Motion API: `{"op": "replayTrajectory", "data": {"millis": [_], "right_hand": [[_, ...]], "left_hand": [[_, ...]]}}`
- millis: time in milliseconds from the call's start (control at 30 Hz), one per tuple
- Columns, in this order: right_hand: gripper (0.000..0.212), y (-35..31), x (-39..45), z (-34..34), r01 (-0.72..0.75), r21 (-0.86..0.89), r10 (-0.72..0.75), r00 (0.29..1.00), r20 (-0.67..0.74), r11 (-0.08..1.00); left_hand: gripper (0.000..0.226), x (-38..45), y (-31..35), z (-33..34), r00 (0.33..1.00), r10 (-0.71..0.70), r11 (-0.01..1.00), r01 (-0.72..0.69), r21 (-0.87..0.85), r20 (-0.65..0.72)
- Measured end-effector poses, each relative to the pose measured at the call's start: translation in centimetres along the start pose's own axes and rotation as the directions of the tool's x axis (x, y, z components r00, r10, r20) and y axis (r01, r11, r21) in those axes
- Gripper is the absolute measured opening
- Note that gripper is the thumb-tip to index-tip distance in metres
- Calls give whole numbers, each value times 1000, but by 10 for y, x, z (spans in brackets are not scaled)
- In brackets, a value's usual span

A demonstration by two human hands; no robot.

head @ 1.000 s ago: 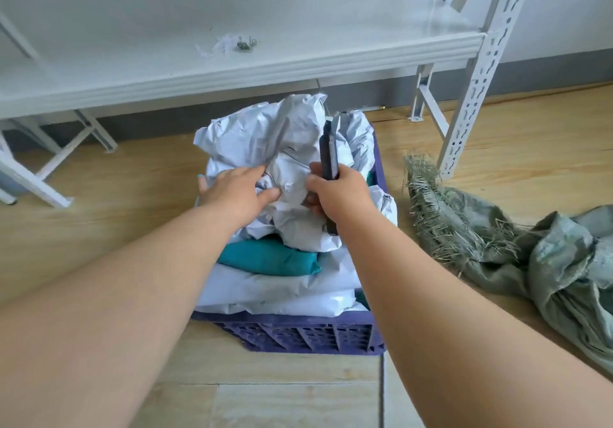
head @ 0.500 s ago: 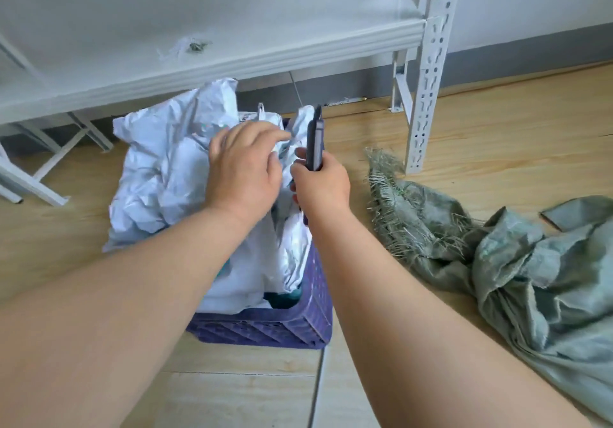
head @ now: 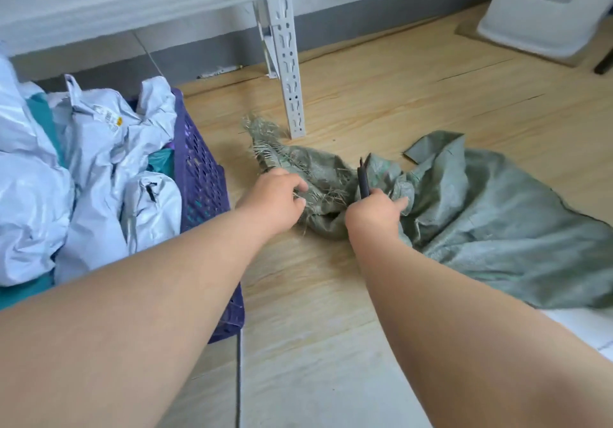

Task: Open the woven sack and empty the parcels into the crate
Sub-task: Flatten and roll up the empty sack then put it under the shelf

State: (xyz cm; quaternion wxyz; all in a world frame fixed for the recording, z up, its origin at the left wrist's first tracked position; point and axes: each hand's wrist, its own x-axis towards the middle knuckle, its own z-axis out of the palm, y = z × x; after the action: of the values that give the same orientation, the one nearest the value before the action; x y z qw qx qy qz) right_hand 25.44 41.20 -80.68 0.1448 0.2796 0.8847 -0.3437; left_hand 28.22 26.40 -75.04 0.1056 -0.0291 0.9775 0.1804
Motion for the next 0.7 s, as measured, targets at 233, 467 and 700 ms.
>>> {"op": "replayTrajectory", "data": {"millis": [233,467,700], "right_hand": [[19,73,16,-5,-86,-129,119,955,273,988],[19,108,-28,-49,-221,538,-45,898,437,814],[16,158,-20,-89,-202,314,209,978,10,928]], "left_hand": [[35,-16,18,36,975,52,999,-49,-21,215],[97,-4,41,64,970,-89,953,149,-265,225],[43,-16,55,119,960,-159,970,195,-143,230]]}}
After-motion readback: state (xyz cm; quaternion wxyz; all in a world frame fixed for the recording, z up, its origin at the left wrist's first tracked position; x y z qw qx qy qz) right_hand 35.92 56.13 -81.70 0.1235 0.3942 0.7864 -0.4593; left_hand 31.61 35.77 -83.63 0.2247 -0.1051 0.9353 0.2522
